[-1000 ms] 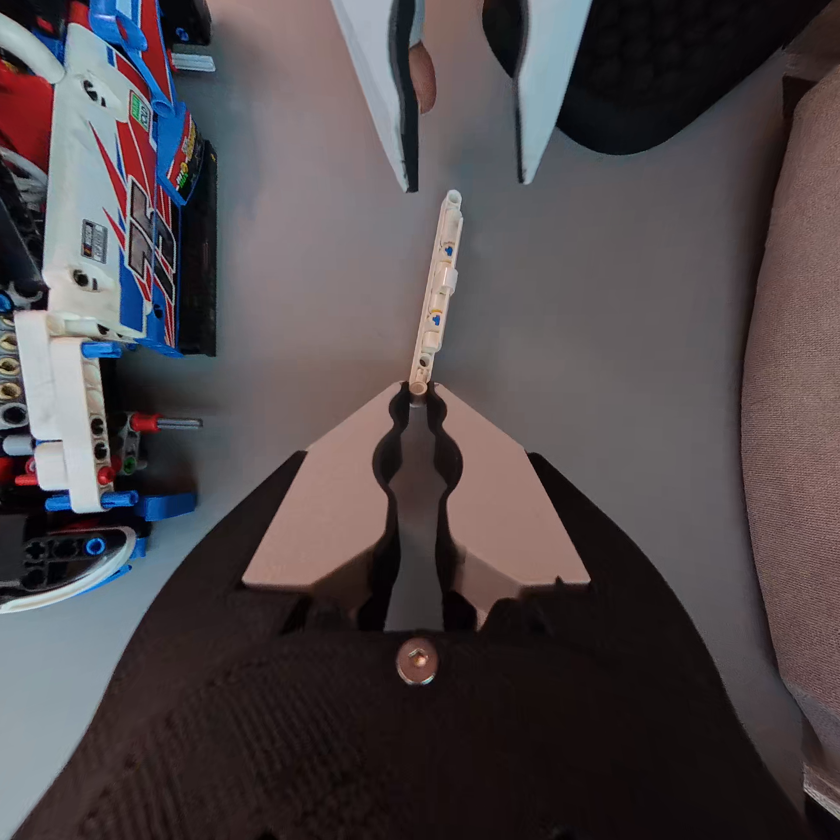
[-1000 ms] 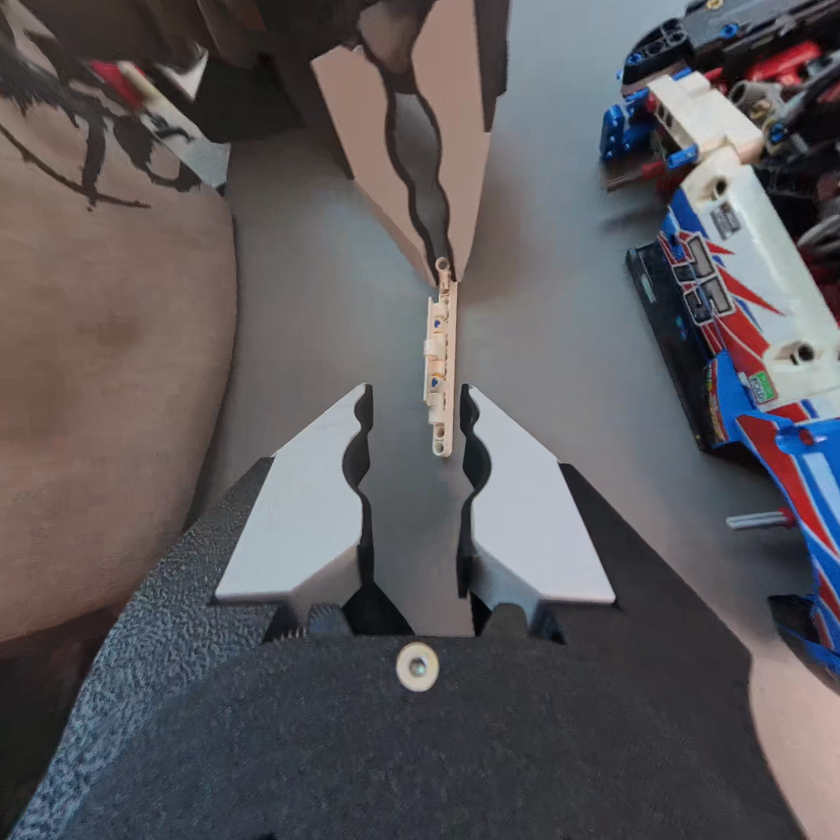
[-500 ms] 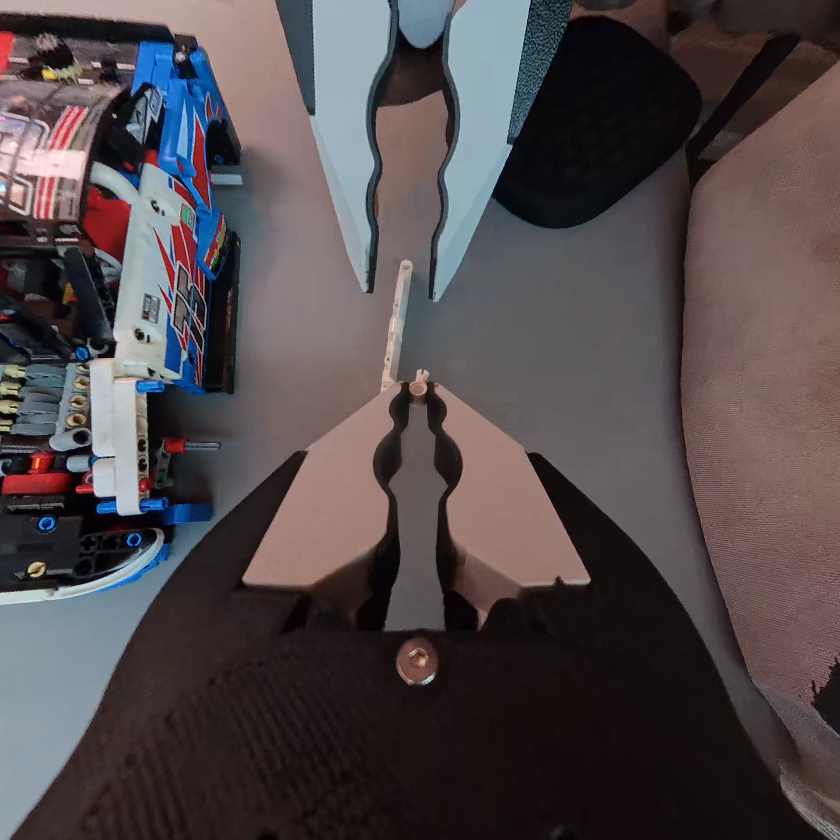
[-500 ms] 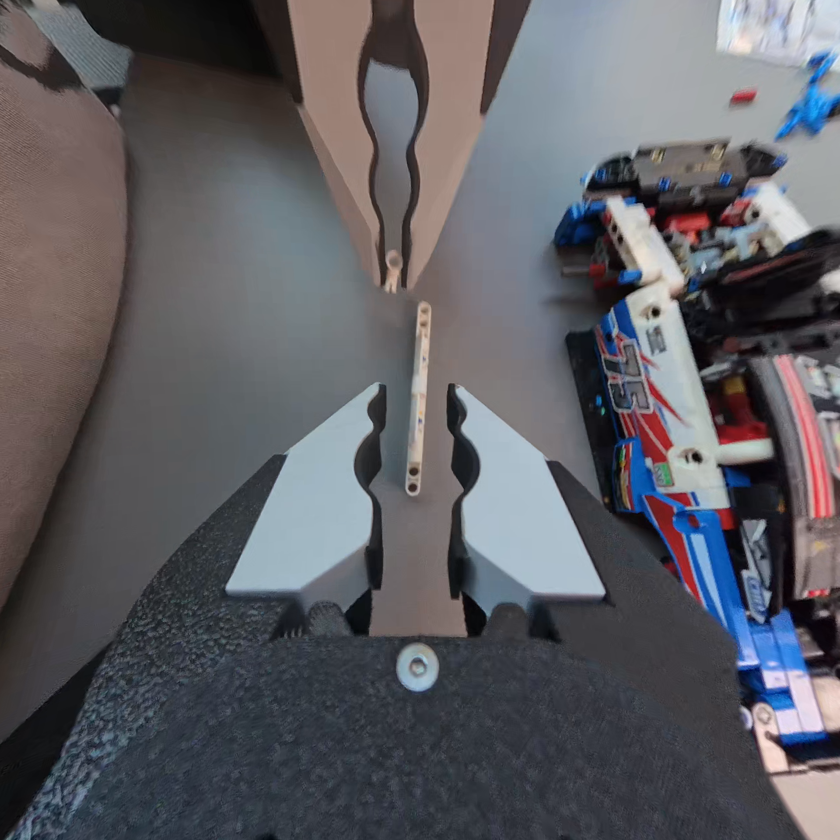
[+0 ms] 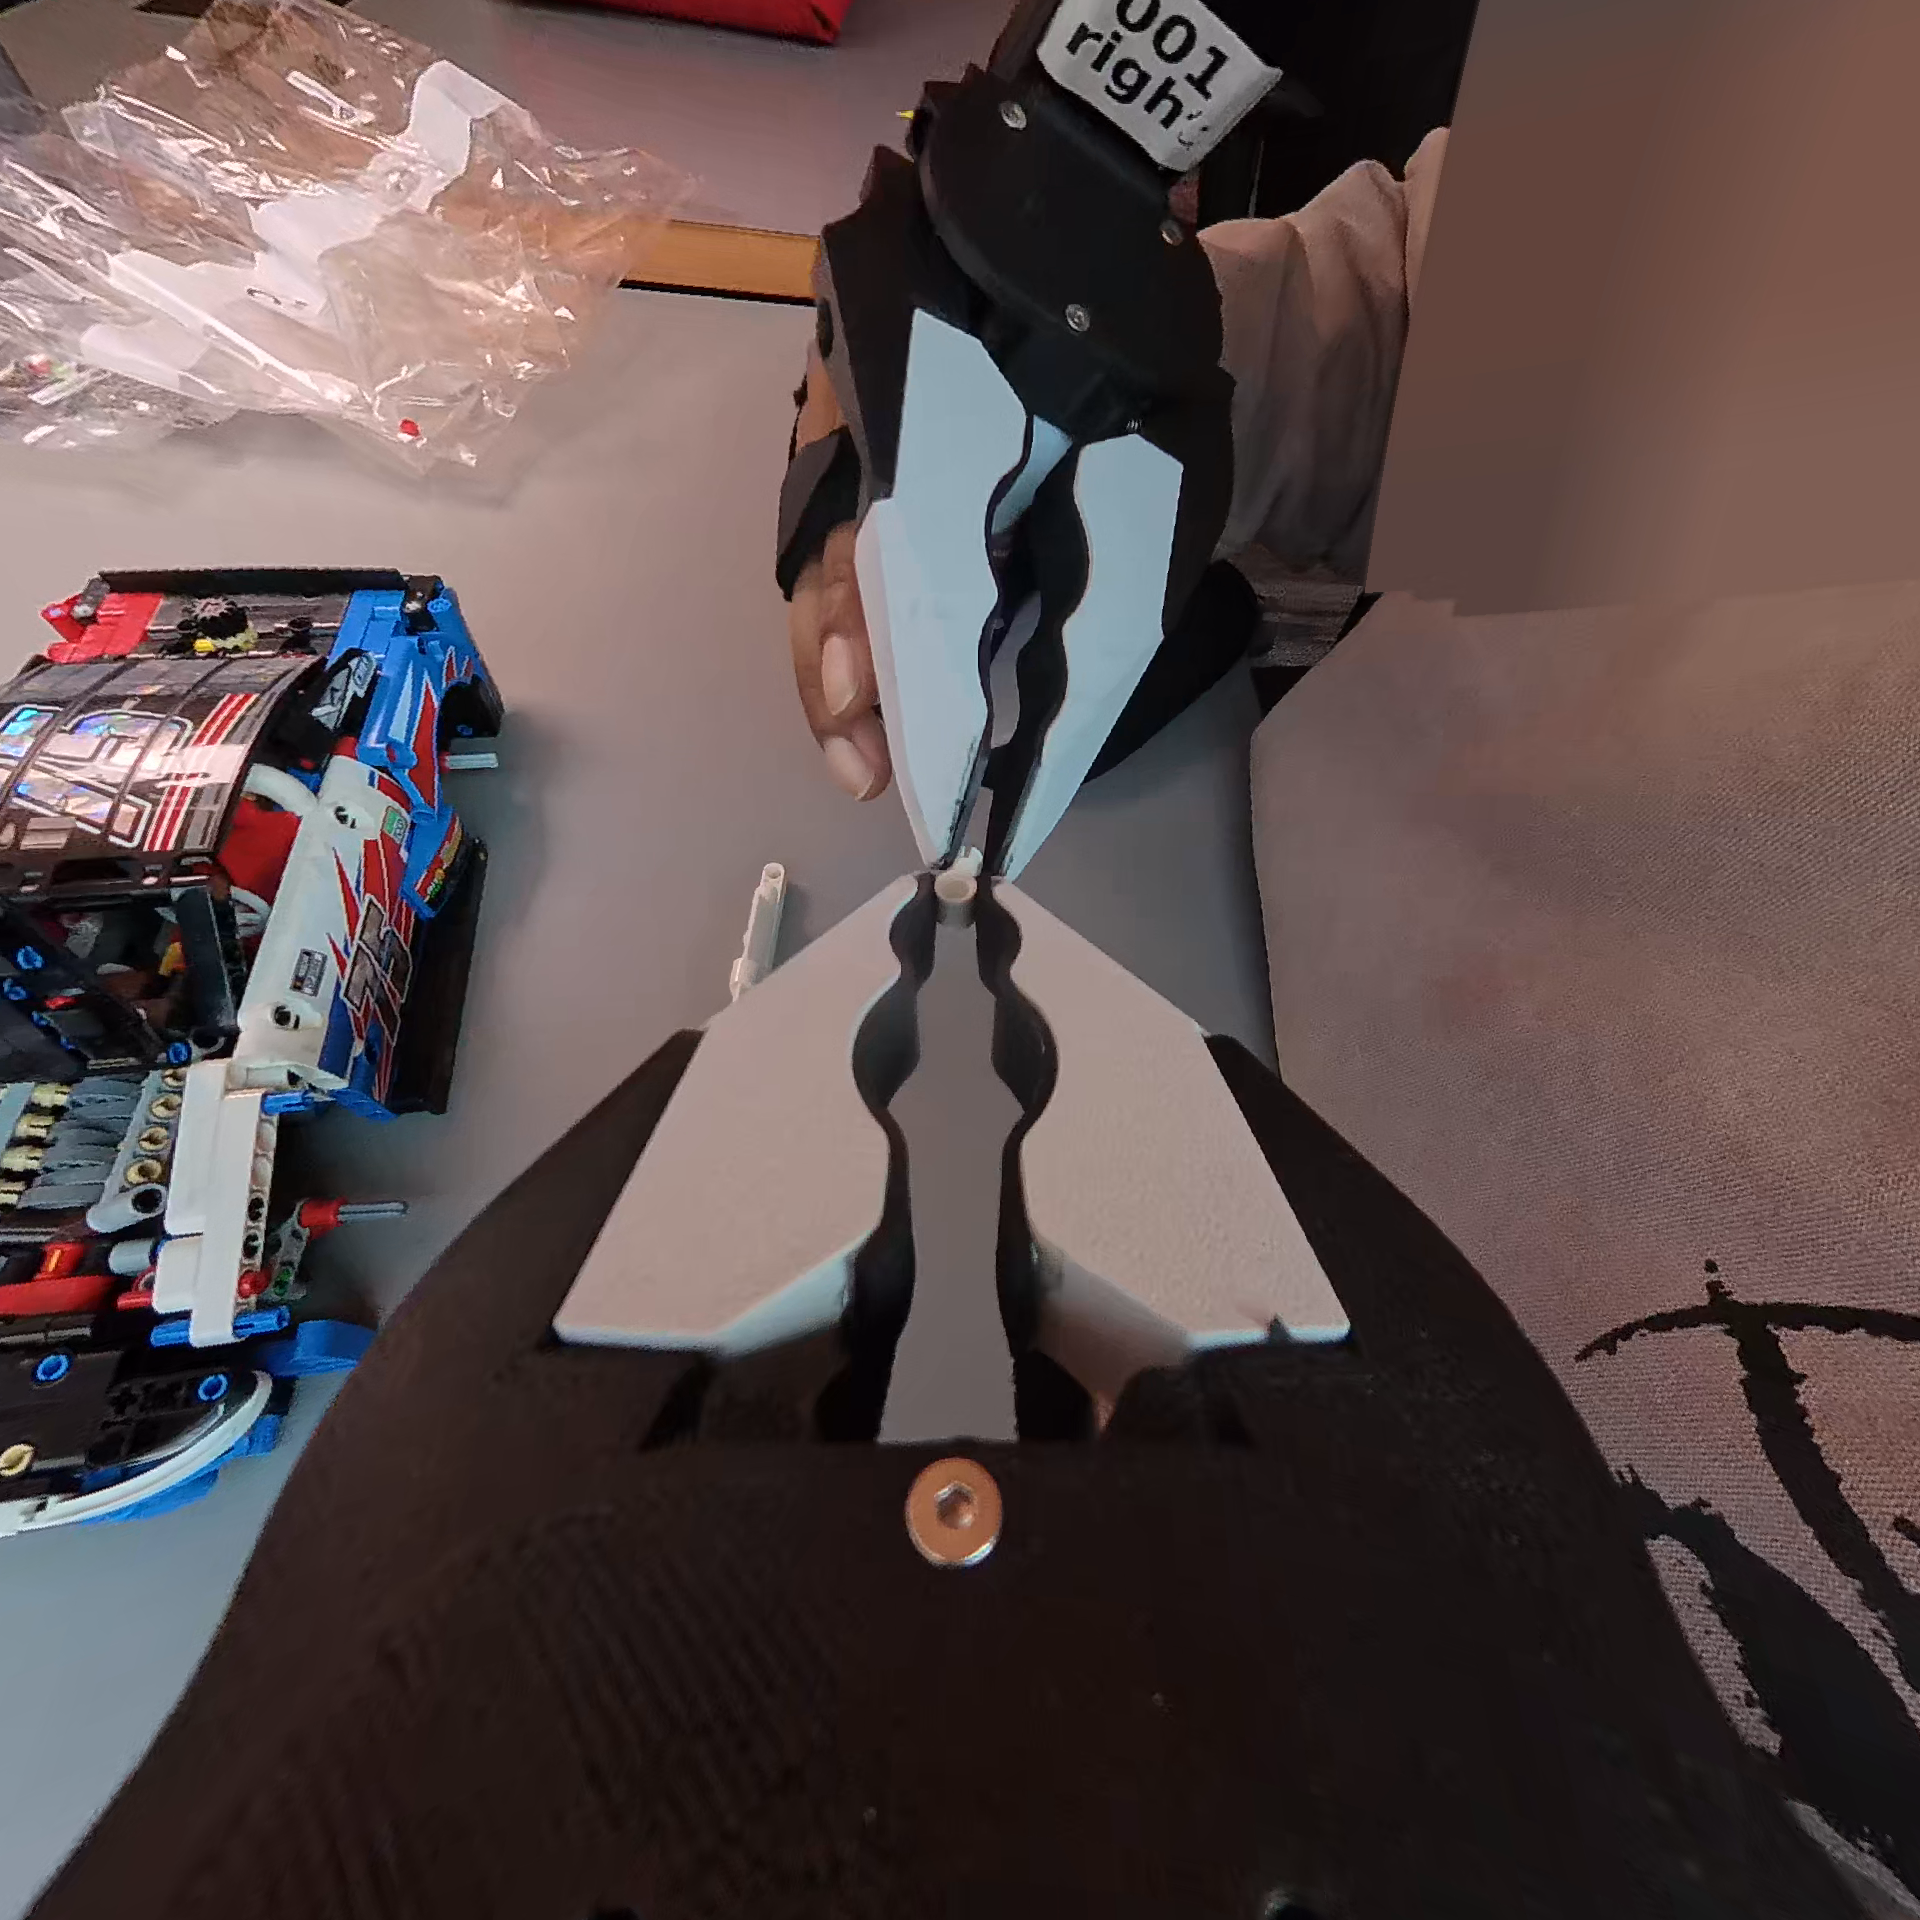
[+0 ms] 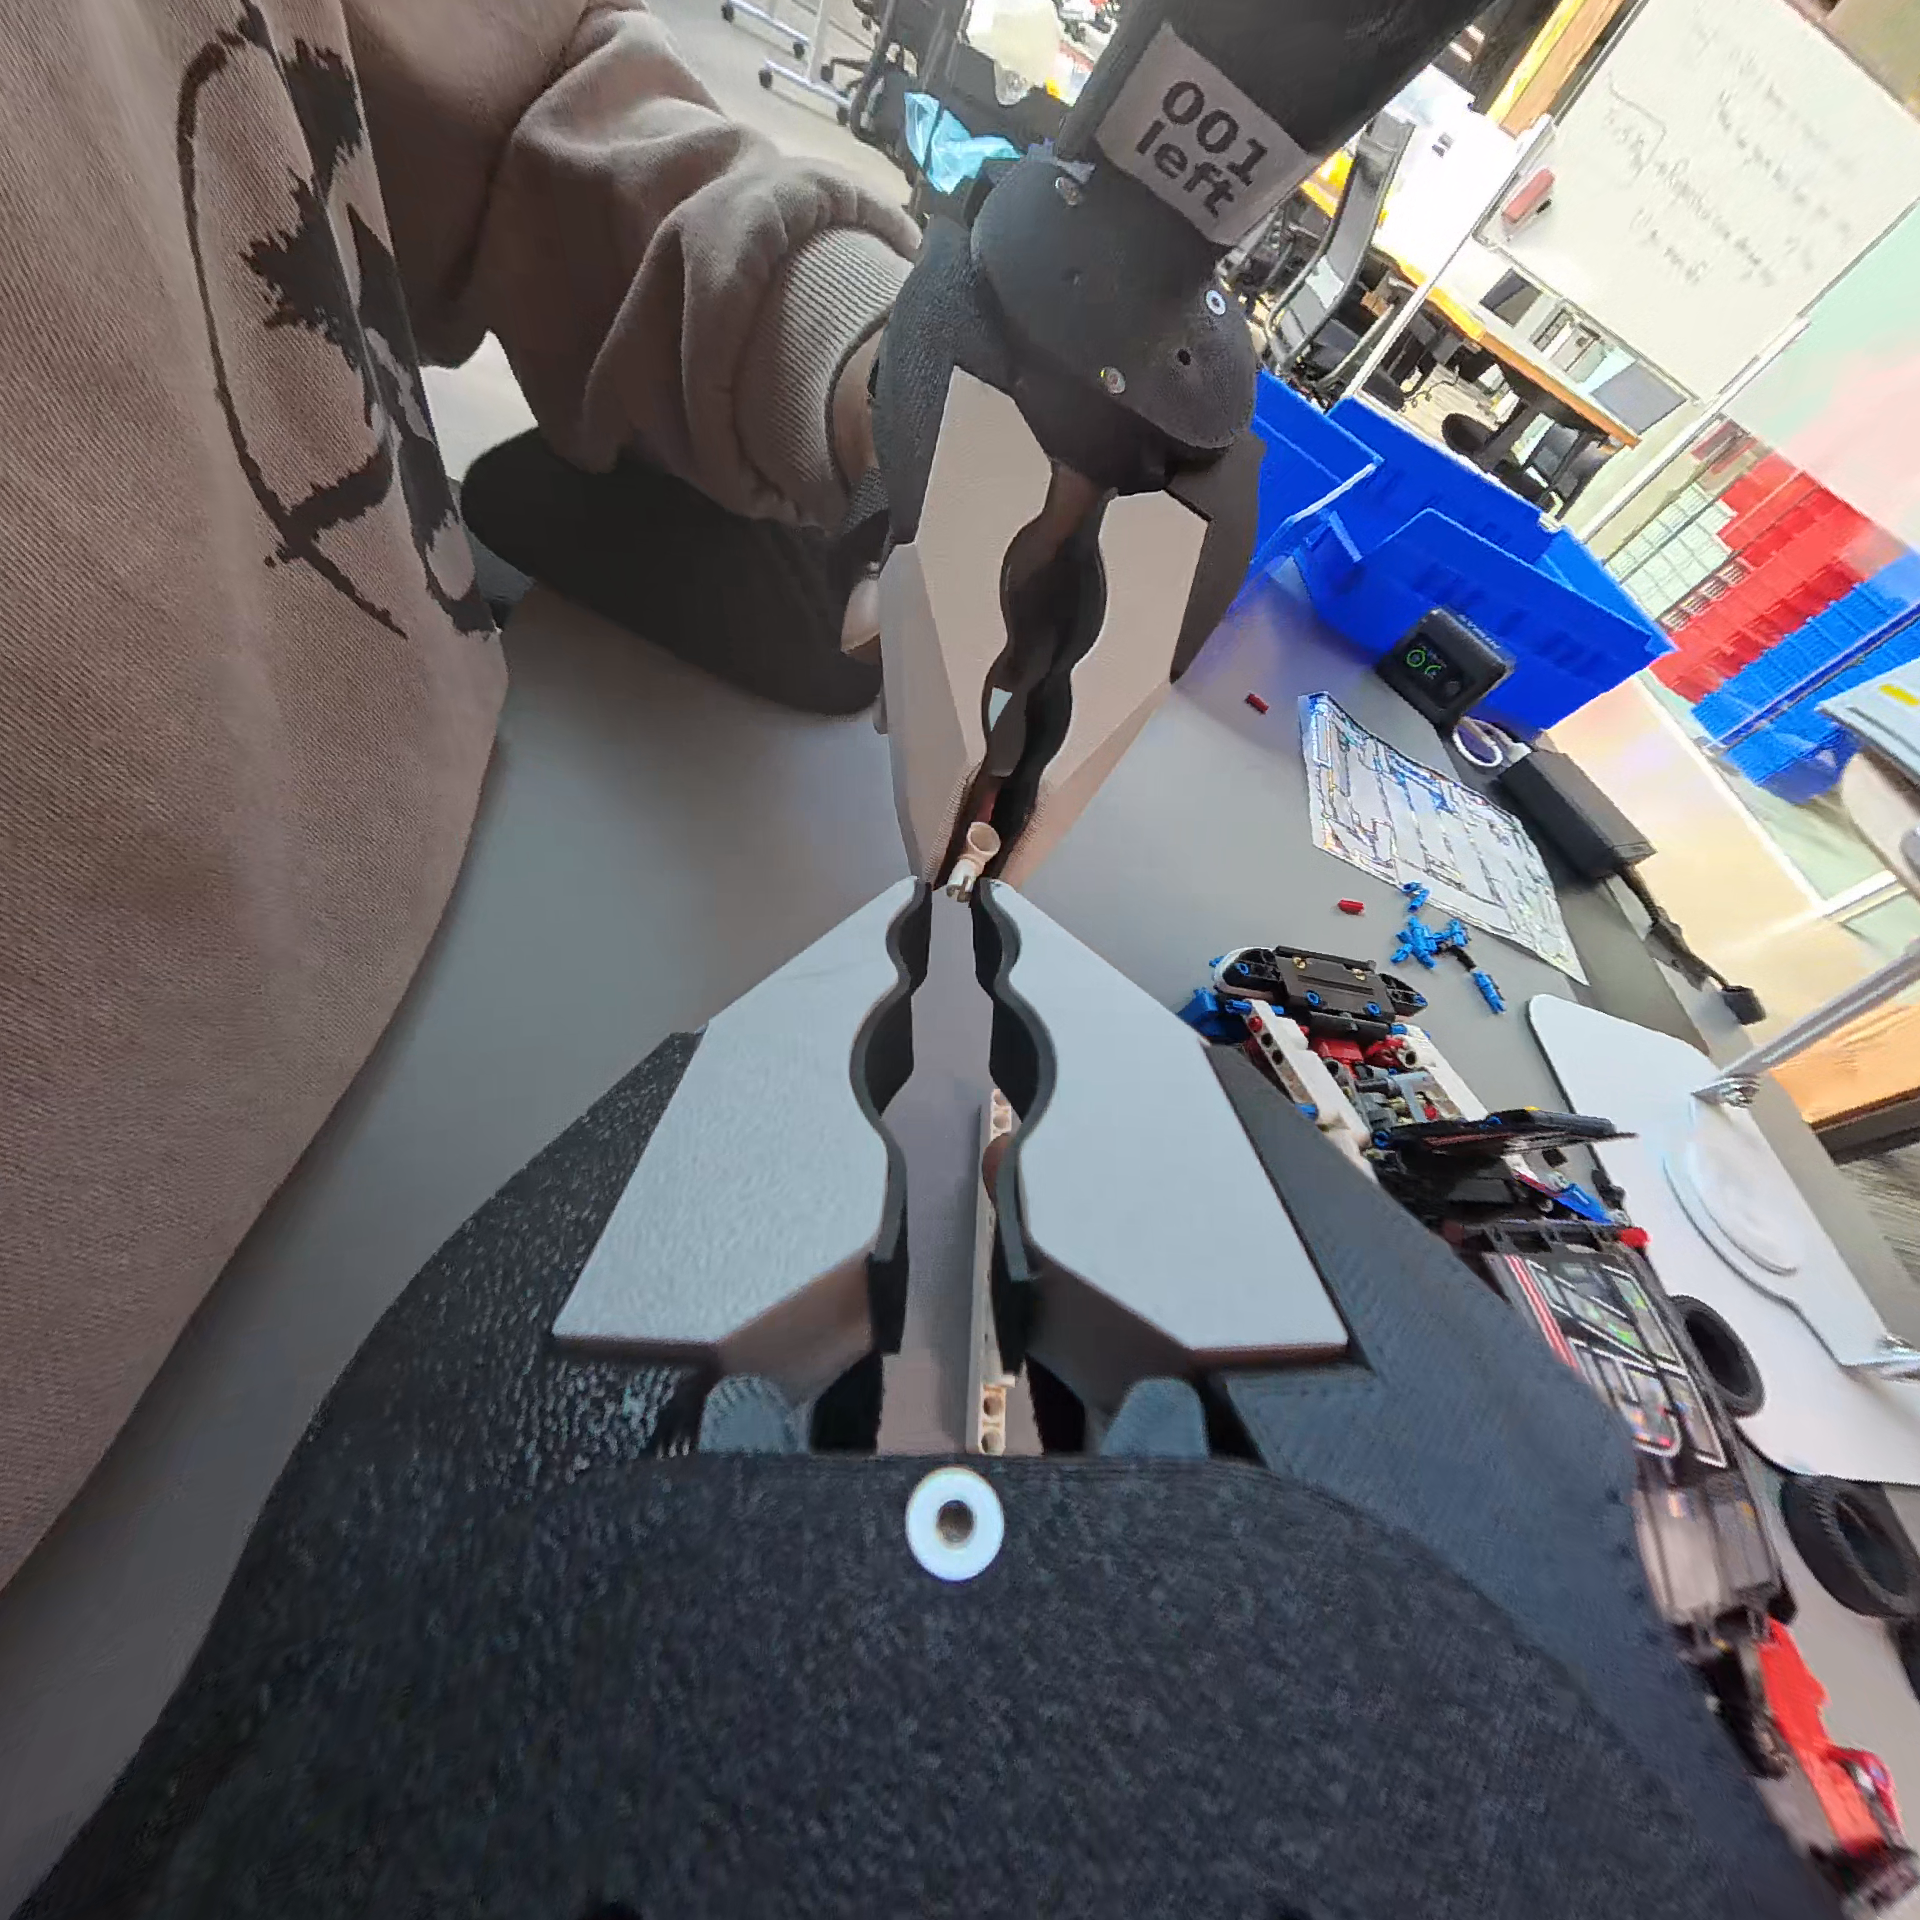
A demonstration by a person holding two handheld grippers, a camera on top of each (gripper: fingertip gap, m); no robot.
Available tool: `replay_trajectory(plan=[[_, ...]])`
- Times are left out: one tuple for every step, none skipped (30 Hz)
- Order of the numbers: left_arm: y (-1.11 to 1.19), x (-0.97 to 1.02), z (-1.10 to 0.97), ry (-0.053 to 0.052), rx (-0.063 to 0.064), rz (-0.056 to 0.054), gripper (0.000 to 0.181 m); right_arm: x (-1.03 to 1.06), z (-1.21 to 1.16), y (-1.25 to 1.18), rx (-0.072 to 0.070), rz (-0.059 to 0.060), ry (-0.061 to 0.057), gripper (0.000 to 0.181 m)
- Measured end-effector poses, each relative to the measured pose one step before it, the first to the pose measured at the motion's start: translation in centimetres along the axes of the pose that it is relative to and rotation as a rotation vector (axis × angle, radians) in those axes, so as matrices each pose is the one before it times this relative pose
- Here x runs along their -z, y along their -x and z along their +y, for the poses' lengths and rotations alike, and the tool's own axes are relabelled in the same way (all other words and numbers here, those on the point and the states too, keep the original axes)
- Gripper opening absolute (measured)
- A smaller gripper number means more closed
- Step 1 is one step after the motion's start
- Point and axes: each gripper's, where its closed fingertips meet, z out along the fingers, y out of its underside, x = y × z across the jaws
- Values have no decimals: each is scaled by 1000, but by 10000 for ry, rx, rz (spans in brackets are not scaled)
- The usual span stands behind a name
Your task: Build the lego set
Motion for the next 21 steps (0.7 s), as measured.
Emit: replay_trajectory(plan=[[-118, -16, 6, 32, -138, -47, 5, 58, -57, 148, -260, -155, -72, 6], [-108, -31, 6, 21, -147, -65, 5, 61, -76, 92, -346, -159, -113, 5], [-119, -29, -53, -8, -134, -51, 5, 92, -115, 12, -403, -141, -189, 4], [-18, 0, -117, -34, -107, -118, 5, 93, -77, 12, -397, -156, -185, 3], [25, 9, -86, 6, -79, -125, 5, 63, -15, -33, -324, -96, -141, 3], [-77, 13, -51, 29, -52, -36, 5, 33, -59, 65, -210, -94, -140, 3], [-167, 40, -93, -1, -17, 44, 5, 39, -107, 148, -189, -137, -159, 3], [-122, 73, -174, -71, 40, 41, 5, 60, -182, 95, -253, -130, -214, 3], [-72, 95, -262, -140, 87, 41, 5, 102, -257, 28, -343, -125, -284, 3], [-55, 109, -345, -187, 131, 61, 5, 108, -323, -5, -418, -139, -357, 3], [-43, 123, -418, -231, 151, 81, 5, 136, -407, 4, -487, -169, -422, 2], [-34, 130, -483, -254, 146, 70, 6, 147, -447, 12, -517, -196, -454, 2], [-40, 132, -483, -256, 136, 80, 6, 162, -475, 39, -508, -207, -473, 2], [-87, 140, -456, -228, 130, 110, 7, 166, -467, 88, -460, -221, -449, 1], [-85, 114, -430, -211, 131, 102, 7, 150, -432, 106, -391, -189, -412, 1], [-85, 110, -397, -194, 135, 95, 7, 120, -358, 104, -339, -169, -334, 1], [-70, 66, -306, -148, 142, 75, 7, 108, -270, 103, -283, -150, -256, 1], [-34, 32, -251, -117, 144, 56, 6, 88, -211, 60, -179, -97, -212, 0], [-67, 5, -204, -99, 135, 66, 6, 79, -138, 79, -112, -96, -151, 0], [-69, -12, -164, -80, 112, 71, 6, 60, -105, 75, -92, -97, -117, 0], [-52, -18, -110, -56, 86, 52, 7, 51, -99, 49, -65, -70, -96, 0]])
